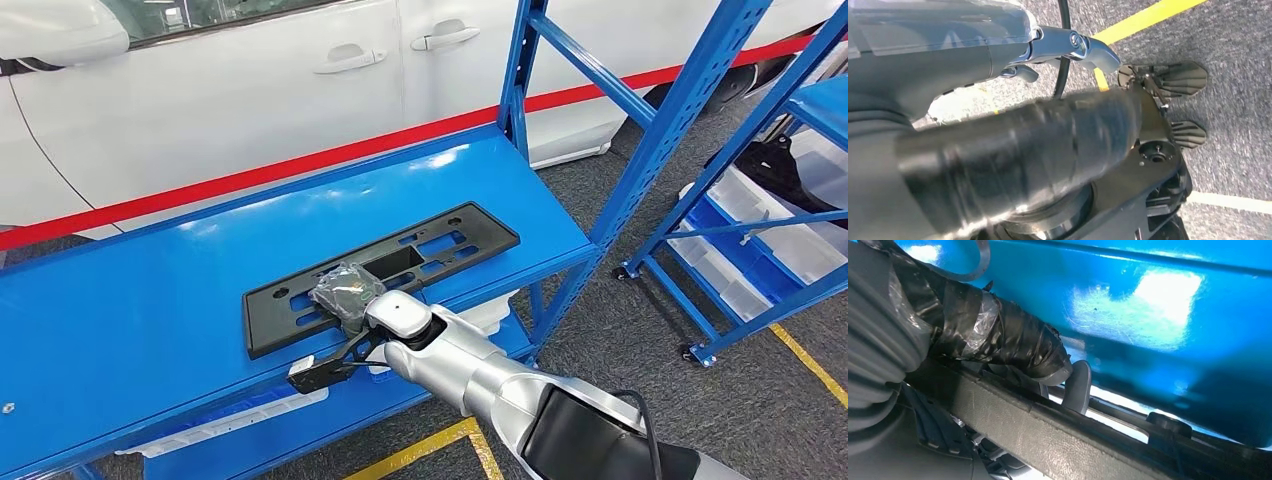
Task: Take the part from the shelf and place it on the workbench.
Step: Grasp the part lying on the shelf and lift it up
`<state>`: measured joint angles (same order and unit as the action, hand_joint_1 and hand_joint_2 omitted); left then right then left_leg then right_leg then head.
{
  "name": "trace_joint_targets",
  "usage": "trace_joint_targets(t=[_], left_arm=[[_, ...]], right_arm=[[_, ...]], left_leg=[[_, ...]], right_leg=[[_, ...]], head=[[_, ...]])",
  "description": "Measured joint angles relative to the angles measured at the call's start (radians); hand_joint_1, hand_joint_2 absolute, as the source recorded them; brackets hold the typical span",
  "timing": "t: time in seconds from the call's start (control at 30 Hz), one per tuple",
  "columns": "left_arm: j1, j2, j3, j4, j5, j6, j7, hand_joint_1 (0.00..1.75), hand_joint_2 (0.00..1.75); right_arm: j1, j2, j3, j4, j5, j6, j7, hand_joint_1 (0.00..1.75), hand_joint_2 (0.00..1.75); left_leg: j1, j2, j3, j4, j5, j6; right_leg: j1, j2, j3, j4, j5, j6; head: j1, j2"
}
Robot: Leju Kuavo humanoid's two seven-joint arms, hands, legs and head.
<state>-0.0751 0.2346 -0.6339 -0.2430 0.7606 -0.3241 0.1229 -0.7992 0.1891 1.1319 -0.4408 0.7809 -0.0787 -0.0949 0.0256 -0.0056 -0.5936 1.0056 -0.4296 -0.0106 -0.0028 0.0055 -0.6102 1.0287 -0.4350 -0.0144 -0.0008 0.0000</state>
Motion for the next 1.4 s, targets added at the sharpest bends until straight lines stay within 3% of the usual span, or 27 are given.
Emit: trace_joint_targets(t=[0.03,0.2,0.33,0.63,0.73,0.77,0.8,0.87,0.93,0.97,1.07,1.13,1.2,1.27,1.33,1.4], left_arm=[[0.001,0.0,0.004,0.0,0.007,-0.009,0.0,0.0,1.75],[0.006,0.0,0.034,0.0,0.028,-0.038,-0.006,0.0,1.75],[0.008,-0.001,0.041,0.0,0.001,0.023,-0.037,0.0,1.75],[0.022,-0.002,0.046,0.006,-0.033,0.041,-0.052,0.0,1.75],[0.027,-0.002,0.046,0.015,-0.046,0.044,-0.064,0.0,1.75],[0.028,-0.002,0.046,0.017,-0.05,0.043,-0.068,0.0,1.75],[0.028,-0.003,0.046,0.018,-0.054,0.042,-0.071,0.0,1.75],[0.03,-0.004,0.046,0.02,-0.061,0.041,-0.075,0.0,1.75],[0.033,-0.007,0.046,0.023,-0.069,0.041,-0.08,0.0,1.75],[0.034,-0.009,0.046,0.024,-0.071,0.042,-0.082,0.0,1.75],[0.036,-0.011,0.046,0.026,-0.076,0.043,-0.087,0.0,1.75],[0.036,-0.01,0.046,0.029,-0.078,0.043,-0.089,0.0,1.75],[0.038,-0.011,0.046,0.031,-0.079,0.043,-0.09,0.0,1.75],[0.04,-0.012,0.046,0.033,-0.08,0.042,-0.09,0.0,1.75],[0.041,-0.012,0.046,0.034,-0.08,0.042,-0.09,0.0,1.75],[0.04,-0.012,0.046,0.034,-0.082,0.042,-0.091,0.0,1.75]], right_arm=[[0.0,0.0,-0.001,0.0,0.001,0.003,-0.001,1.75,1.75],[-0.001,0.0,-0.008,0.0,0.003,0.004,-0.025,1.75,1.75],[0.001,-0.004,-0.025,-0.013,-0.011,-0.034,-0.064,1.75,1.75],[0.01,-0.038,-0.1,-0.175,-0.08,-0.074,-0.159,1.75,1.75],[0.019,-0.061,-0.148,-0.336,-0.086,-0.082,-0.166,1.75,1.75],[0.022,-0.071,-0.165,-0.392,-0.083,-0.084,-0.165,1.75,1.75],[0.026,-0.082,-0.181,-0.448,-0.079,-0.086,-0.165,1.75,1.75],[0.037,-0.107,-0.203,-0.542,-0.064,-0.096,-0.167,1.75,1.75],[0.056,-0.132,-0.213,-0.617,-0.033,-0.114,-0.175,1.75,1.75],[0.065,-0.144,-0.215,-0.65,-0.01,-0.128,-0.181,1.75,1.75],[0.079,-0.171,-0.215,-0.722,0.047,-0.172,-0.189,1.75,1.75],[0.084,-0.181,-0.216,-0.755,0.059,-0.186,-0.192,1.75,1.75],[0.09,-0.188,-0.216,-0.778,0.061,-0.189,-0.195,1.75,1.75],[0.093,-0.191,-0.216,-0.793,0.062,-0.189,-0.196,1.75,1.75],[0.094,-0.193,-0.216,-0.805,0.07,-0.194,-0.198,1.75,1.75],[0.098,-0.196,-0.216,-0.814,0.093,-0.211,-0.205,1.75,1.75]], left_leg=[[0.0,0.0,0.0,0.0,0.0,0.0],[0.0,0.0,0.0,0.0,0.0,0.0],[0.0,0.001,0.0,0.0,0.0,0.0],[-0.001,0.001,-0.001,0.002,0.0,0.003],[0.004,0.004,0.007,-0.019,0.017,0.019],[0.008,0.006,0.012,-0.036,0.028,0.023],[0.014,0.008,0.016,-0.051,0.037,0.025],[0.019,0.01,0.015,-0.057,0.044,0.027],[0.026,0.01,0.008,-0.051,0.044,0.022],[0.032,0.011,0.003,-0.045,0.043,0.017],[0.05,0.009,-0.019,-0.011,0.034,-0.015],[0.051,0.006,-0.031,0.006,0.032,-0.036],[0.052,0.004,-0.034,0.002,0.041,-0.052],[0.056,0.006,-0.046,0.015,0.022,-0.057],[0.052,0.009,-0.084,0.109,-0.058,-0.047],[0.039,0.009,-0.13,0.253,-0.146,-0.035]], right_leg=[[0.0,0.0,0.0,0.0,0.0,0.0],[0.0,0.0,0.0,0.0,0.0,0.0],[0.0,0.0,0.0,0.0,0.0,0.0],[-0.002,0.001,-0.001,-0.002,0.002,0.002],[-0.002,0.001,0.003,-0.014,0.007,0.014],[-0.001,0.001,0.0,-0.005,-0.006,0.018],[-0.001,0.001,-0.012,0.025,-0.031,0.022],[-0.01,0.0,-0.058,0.138,-0.099,0.034],[-0.024,0.0,-0.094,0.229,-0.132,0.049],[-0.032,-0.001,-0.089,0.225,-0.121,0.057],[-0.05,0.0,-0.001,0.059,-0.047,0.085],[-0.049,0.009,0.015,0.018,-0.035,0.074],[-0.044,0.013,0.001,0.032,-0.029,0.046],[-0.04,0.01,-0.012,0.032,-0.016,0.022],[-0.035,0.008,-0.029,0.029,0.0,0.0],[-0.022,0.007,-0.049,0.029,0.015,-0.012]], head=[[0.0,0.0],[0.0,0.0],[0.0,0.0],[0.0,0.0],[0.0,0.0],[0.0,0.0],[0.0,0.0],[0.0,0.0],[0.0,0.0],[0.0,0.0],[0.001,0.0],[0.002,0.0],[0.002,0.0],[0.002,0.0],[0.002,0.0],[0.002,0.0]])
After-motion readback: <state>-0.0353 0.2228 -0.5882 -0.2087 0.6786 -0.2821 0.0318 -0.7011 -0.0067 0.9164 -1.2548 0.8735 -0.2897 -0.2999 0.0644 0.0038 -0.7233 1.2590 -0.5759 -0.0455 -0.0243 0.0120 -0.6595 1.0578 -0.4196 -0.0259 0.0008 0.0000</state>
